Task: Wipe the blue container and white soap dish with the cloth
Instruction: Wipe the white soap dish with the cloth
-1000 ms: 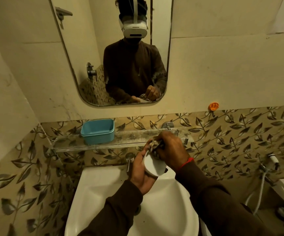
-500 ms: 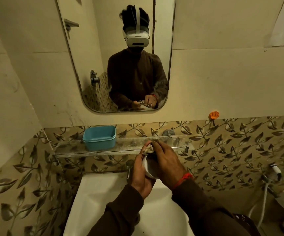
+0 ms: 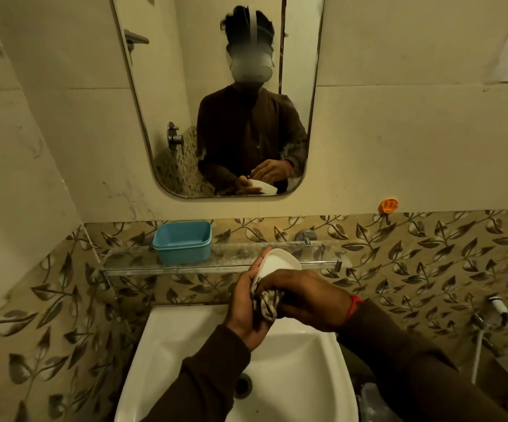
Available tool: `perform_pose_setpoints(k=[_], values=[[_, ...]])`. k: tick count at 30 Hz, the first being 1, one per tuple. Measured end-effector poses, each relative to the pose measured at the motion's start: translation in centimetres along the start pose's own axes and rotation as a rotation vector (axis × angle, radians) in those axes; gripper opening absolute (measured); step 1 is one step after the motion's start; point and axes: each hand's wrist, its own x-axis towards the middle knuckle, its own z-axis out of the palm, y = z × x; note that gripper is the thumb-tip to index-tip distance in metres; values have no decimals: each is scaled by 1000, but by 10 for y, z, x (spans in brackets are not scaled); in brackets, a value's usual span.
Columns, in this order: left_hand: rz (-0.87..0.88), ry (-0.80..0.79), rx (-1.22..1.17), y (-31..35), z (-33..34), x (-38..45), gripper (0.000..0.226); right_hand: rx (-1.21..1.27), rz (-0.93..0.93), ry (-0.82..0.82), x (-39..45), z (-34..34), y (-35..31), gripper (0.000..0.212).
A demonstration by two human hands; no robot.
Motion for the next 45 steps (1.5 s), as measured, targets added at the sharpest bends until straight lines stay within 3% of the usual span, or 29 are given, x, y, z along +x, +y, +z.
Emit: perform_pose_setpoints(k=[3,5,8,10,14,17,24,28,31,35,37,40,44,45], values=[[-19,11,-21,5,8,0,52,-252,-93,61,7,-3,1,46],[22,-8,22,6,14,-1,47,-423,-103,154,11,-6,2,41],[89,-23,127,4,20,0,42,-563,-16,317,15,-14,9,35],[152,-24,213,3,20,1,43,-589,49,343,16,-12,10,34],[292,-20,318,4,14,4,43,-533,190,370,20,-3,7,36],[336,-13,322,1,9,2,44,-404,312,258,18,-2,8,40],[298,34,241,3,2,2,43,-227,298,28,10,11,-15,34],[214,11,97,1,1,-2,42,96,315,-7,5,4,-15,23],[182,-9,43,-1,5,-4,44,213,341,130,6,3,-12,28],[177,-9,87,-7,15,-3,46,-152,317,415,16,-1,-1,30],[187,-8,128,-9,18,-2,44,-254,333,461,17,-5,2,30],[206,12,147,-4,15,1,43,-251,330,352,15,-2,-3,33],[177,20,80,2,7,0,43,-145,224,-71,16,-1,-15,36],[163,10,45,2,7,-1,44,-87,231,-82,16,-3,-15,35]])
